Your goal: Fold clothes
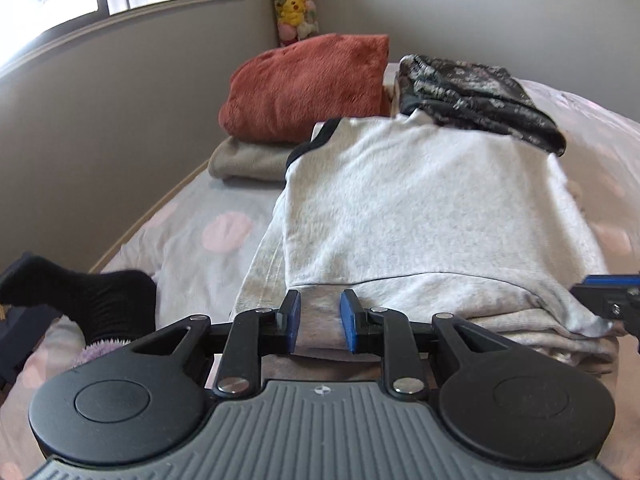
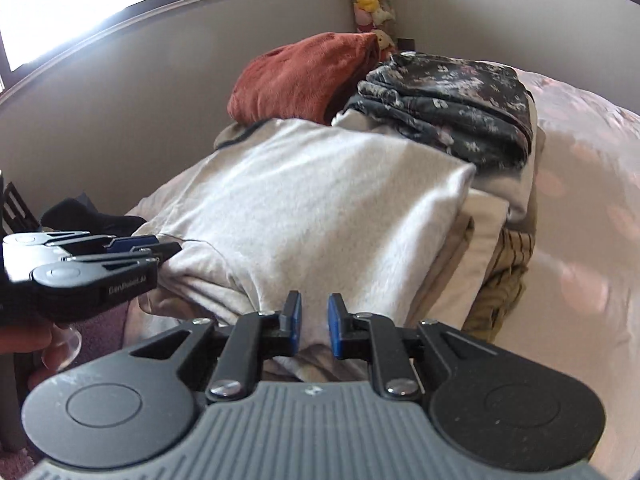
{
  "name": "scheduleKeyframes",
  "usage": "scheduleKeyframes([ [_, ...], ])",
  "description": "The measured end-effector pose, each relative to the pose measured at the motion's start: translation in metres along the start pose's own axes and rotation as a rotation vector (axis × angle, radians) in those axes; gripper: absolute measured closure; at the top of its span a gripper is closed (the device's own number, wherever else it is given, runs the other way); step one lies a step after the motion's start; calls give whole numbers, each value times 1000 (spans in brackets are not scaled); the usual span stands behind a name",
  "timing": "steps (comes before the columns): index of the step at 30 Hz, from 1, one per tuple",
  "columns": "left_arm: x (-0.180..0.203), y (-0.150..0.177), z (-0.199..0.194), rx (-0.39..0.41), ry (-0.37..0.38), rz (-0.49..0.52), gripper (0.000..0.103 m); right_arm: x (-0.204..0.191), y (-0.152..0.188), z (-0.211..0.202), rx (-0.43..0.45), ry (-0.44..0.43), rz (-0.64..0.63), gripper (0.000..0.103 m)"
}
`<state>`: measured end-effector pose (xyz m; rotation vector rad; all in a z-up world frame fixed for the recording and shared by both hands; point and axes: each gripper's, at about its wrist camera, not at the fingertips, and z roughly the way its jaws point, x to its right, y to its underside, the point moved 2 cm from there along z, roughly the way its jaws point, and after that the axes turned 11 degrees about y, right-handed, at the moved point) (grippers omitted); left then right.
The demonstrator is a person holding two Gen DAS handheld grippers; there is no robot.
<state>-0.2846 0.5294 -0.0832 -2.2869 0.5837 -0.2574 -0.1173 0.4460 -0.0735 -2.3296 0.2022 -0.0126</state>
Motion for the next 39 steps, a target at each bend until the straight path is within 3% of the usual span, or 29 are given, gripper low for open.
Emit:
scheduleKeyframes([
  [4,-2,3,-4,16,-20,-12,82,3,13,-10,25,18,38,85],
  [8,6,11,-16,53,-56,-35,82,15,20,-27,36,15,78,69],
  [13,29,24,-41,110,-59,-58,82,26,30,-56,70,11,124,57],
  [15,40,28,-53,129,-32,-85,78,27,29,-70,110,39,121,48],
  [17,52,31,-65,150,-13,-105,62,28,28,-84,153,70,116,30],
  [19,64,32,-76,172,-6,-102,56,27,27,-97,200,85,103,23],
  [27,99,38,-103,181,20,-102,45,28,33,-130,284,143,71,13],
  [33,120,45,-113,175,12,-83,36,37,46,-139,250,163,84,13],
  [39,136,45,-126,199,-49,-22,29,48,56,-149,242,161,142,13],
])
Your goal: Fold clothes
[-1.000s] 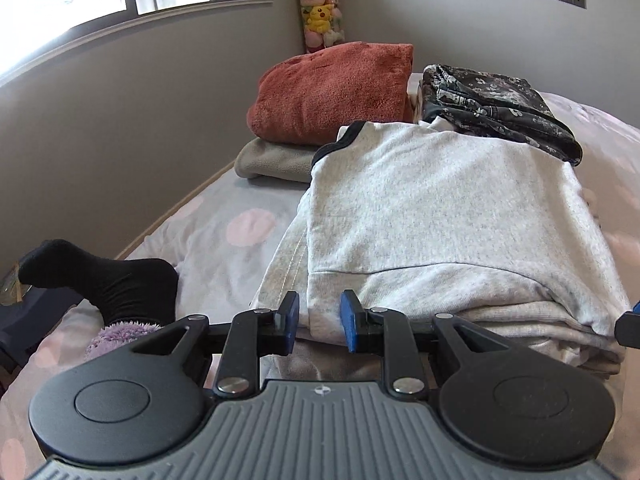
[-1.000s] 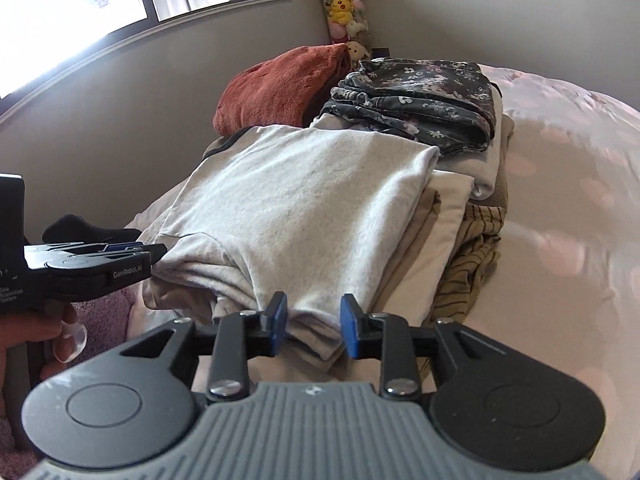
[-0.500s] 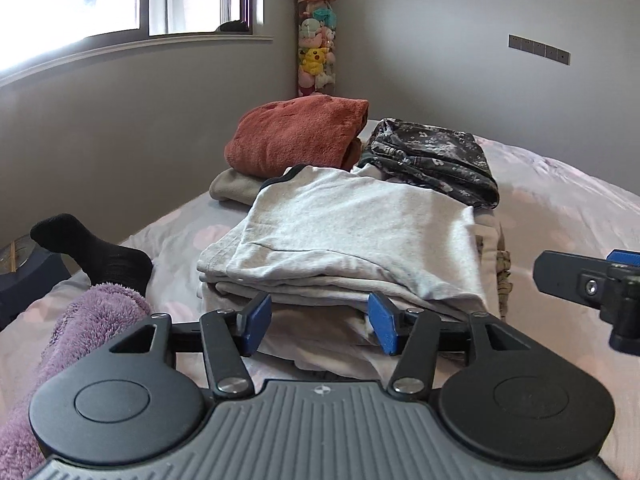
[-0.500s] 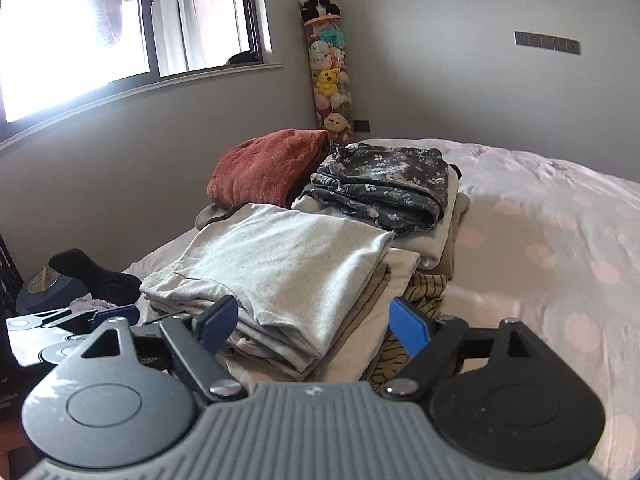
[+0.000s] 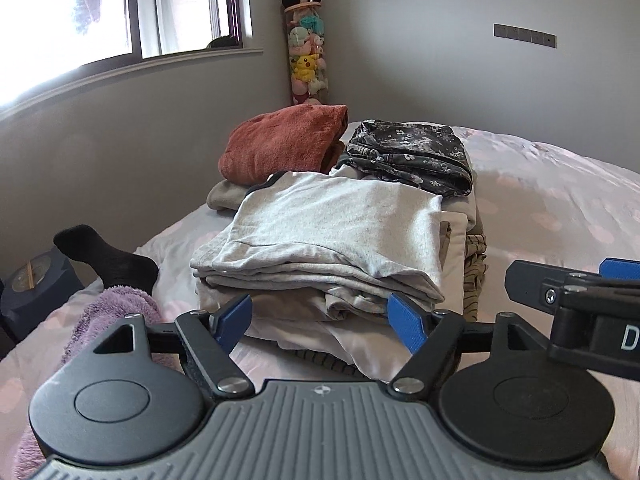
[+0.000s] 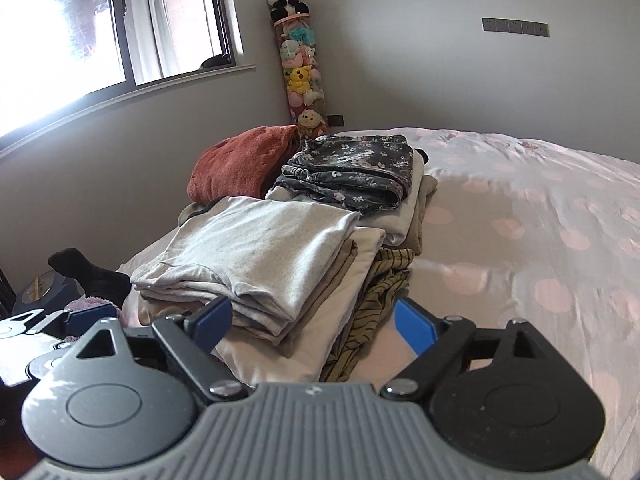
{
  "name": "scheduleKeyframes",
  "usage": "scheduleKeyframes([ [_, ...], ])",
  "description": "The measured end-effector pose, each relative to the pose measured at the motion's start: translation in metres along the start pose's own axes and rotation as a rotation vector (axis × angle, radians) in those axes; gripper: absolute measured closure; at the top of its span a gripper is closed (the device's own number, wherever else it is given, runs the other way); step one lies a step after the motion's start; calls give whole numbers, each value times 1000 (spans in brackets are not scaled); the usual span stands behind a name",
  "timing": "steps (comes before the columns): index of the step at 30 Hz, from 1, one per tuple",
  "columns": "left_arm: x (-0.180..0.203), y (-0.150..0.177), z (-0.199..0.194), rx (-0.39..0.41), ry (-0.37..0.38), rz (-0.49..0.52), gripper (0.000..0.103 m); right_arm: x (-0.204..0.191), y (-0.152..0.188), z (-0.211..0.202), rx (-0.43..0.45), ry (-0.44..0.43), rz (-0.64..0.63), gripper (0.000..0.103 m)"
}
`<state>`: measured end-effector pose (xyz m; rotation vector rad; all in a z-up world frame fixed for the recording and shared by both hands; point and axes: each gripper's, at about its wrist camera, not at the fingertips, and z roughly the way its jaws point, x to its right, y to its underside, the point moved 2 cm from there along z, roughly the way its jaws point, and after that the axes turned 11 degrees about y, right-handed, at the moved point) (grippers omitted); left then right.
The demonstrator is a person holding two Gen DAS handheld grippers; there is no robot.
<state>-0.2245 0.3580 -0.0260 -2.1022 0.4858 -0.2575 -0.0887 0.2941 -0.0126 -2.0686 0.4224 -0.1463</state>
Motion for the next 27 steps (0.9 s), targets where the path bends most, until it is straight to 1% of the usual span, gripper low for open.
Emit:
scheduleKeyframes([
  [3,2,-1,-5,19,-21,8,29,3,1,-6,14,14,11,13],
  [7,0,-1,-8,27,-16,-12,29,6,1,-9,21,24,20,13],
  [10,2,-1,-10,34,-21,14,29,6,2,-8,23,27,17,13],
  [18,5,1,-2,20,-15,11,29,6,6,-6,31,35,6,13],
  [24,16,3,3,11,4,47,29,4,9,-3,41,13,-3,13],
  [27,19,4,5,1,15,49,29,3,9,-2,45,2,-7,12],
])
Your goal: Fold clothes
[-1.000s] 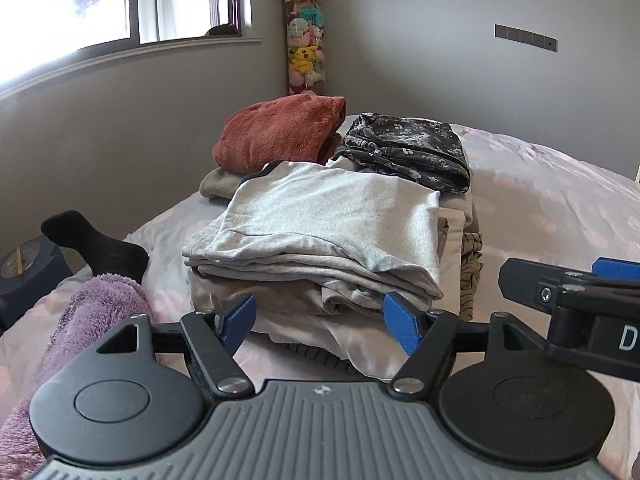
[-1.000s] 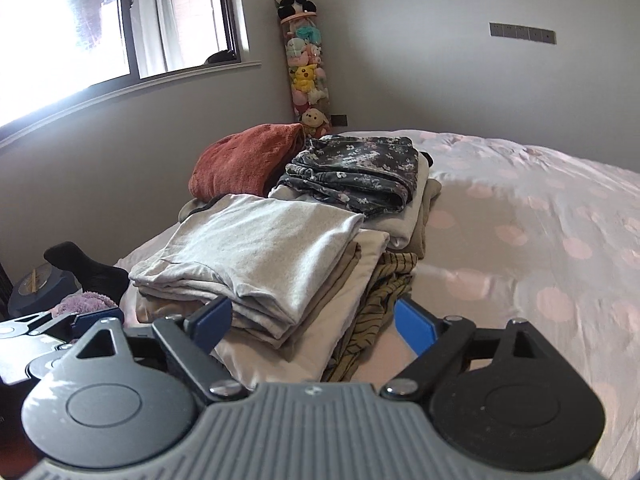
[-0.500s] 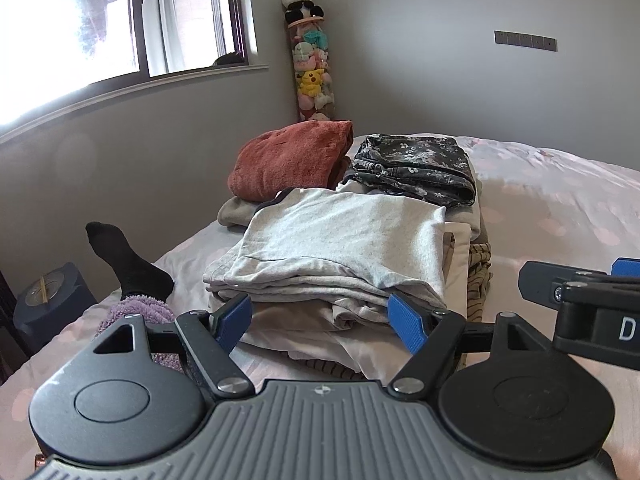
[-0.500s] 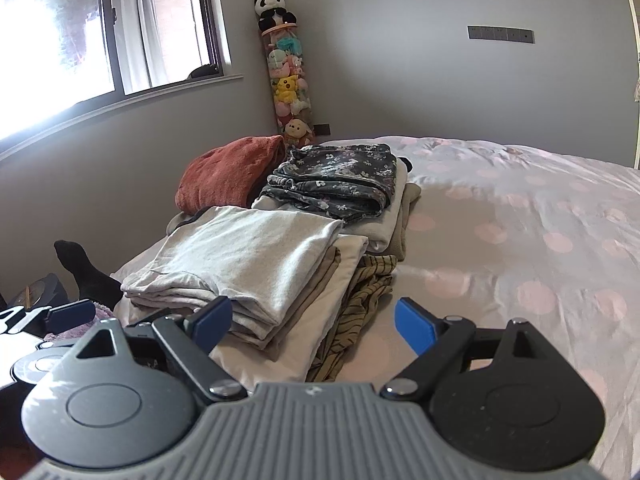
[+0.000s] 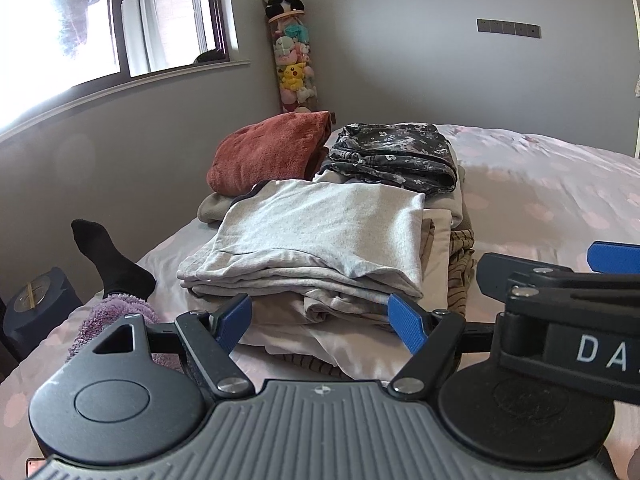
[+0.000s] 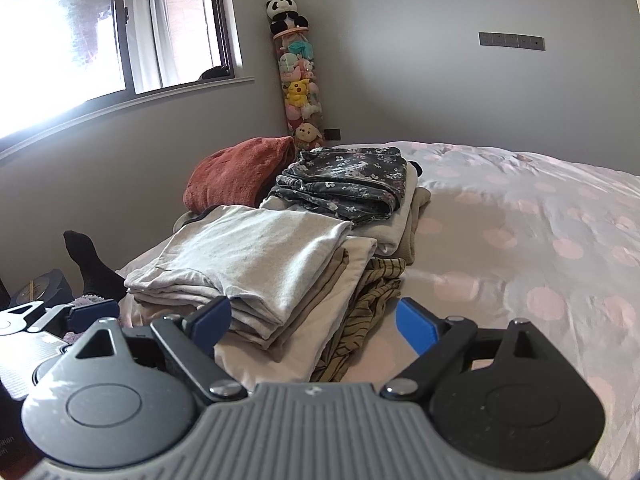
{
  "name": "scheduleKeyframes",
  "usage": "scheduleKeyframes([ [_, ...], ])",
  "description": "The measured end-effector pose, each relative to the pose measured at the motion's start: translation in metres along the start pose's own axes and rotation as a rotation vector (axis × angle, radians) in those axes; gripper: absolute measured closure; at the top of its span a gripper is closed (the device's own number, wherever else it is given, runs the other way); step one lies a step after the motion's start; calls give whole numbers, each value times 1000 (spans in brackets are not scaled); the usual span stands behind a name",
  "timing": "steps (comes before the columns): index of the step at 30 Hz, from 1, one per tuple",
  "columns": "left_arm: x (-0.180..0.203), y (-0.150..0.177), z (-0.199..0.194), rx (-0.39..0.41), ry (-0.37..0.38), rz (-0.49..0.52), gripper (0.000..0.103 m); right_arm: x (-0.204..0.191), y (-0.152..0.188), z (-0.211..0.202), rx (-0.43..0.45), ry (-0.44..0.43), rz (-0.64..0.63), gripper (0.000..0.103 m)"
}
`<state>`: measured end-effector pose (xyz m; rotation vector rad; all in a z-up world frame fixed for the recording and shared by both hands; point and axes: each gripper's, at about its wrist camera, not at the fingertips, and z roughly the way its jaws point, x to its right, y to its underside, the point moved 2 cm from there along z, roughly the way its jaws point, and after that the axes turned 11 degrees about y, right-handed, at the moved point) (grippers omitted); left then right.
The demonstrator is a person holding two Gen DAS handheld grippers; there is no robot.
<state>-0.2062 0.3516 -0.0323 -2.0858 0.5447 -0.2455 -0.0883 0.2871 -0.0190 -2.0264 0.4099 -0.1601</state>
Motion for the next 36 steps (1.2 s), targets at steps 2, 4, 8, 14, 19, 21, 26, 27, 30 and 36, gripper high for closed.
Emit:
scheduleKeyframes([
  [2,1,0,0,-6,7,-4,29,0,0,1,0,-3,-1,12],
  [4,1,1,1,-9,9,-3,29,0,0,1,-1,-5,2,12],
  [8,2,1,1,-15,5,2,29,0,0,2,-5,-6,4,12],
  [14,2,2,2,-31,5,3,29,0,1,0,-3,-7,-13,12],
  [19,3,3,3,-40,6,7,29,1,2,1,-13,-7,-11,12],
  [21,4,3,4,-43,6,8,29,1,3,2,-17,-7,-11,12],
  [26,5,4,5,-50,6,10,29,2,4,3,-25,-6,-7,11],
  [27,5,4,5,-51,7,10,29,2,4,3,-25,-6,-7,11],
  [30,5,4,4,-52,6,11,29,2,4,3,-26,-8,-6,10],
  [36,5,4,4,-54,8,15,29,2,5,3,-28,-7,-2,10],
])
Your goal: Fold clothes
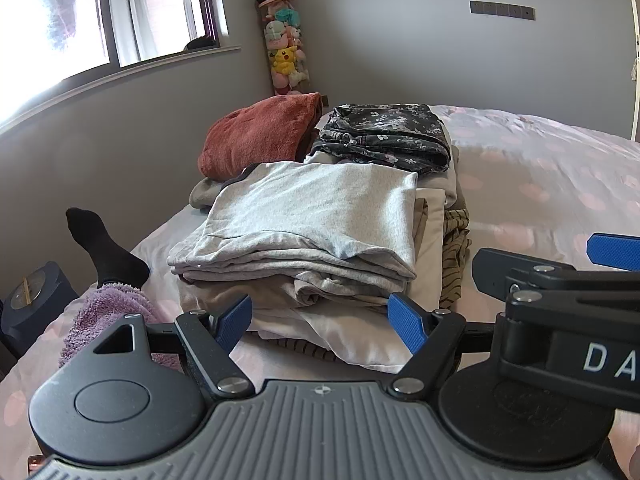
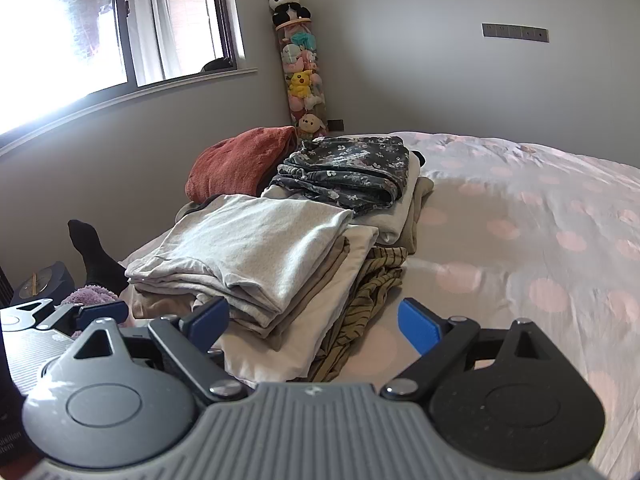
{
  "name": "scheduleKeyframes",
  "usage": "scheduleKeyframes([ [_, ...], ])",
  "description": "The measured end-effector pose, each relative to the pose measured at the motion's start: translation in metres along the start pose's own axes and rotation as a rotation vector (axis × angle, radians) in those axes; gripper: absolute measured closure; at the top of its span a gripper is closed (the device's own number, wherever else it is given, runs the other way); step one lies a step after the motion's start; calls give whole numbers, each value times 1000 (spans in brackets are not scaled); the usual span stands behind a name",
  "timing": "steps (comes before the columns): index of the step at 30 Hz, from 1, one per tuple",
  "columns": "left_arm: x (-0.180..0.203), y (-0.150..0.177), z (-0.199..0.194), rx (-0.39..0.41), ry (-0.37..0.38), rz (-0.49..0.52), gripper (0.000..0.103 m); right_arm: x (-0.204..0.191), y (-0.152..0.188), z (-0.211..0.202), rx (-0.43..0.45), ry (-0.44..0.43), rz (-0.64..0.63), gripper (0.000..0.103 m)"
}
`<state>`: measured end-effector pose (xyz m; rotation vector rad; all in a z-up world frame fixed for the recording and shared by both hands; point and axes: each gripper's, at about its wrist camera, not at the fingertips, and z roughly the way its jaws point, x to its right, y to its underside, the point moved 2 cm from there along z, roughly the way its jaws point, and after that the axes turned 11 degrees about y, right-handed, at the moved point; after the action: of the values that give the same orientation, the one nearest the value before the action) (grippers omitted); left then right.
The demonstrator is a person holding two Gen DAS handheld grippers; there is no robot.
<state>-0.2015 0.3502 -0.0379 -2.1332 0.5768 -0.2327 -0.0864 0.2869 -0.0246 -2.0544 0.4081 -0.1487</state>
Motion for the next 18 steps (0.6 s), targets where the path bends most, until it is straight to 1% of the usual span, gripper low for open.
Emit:
scheduleKeyframes([
  [18,1,0,-1,-3,-6,4,29,0,1,-2,0,-6,6,10],
])
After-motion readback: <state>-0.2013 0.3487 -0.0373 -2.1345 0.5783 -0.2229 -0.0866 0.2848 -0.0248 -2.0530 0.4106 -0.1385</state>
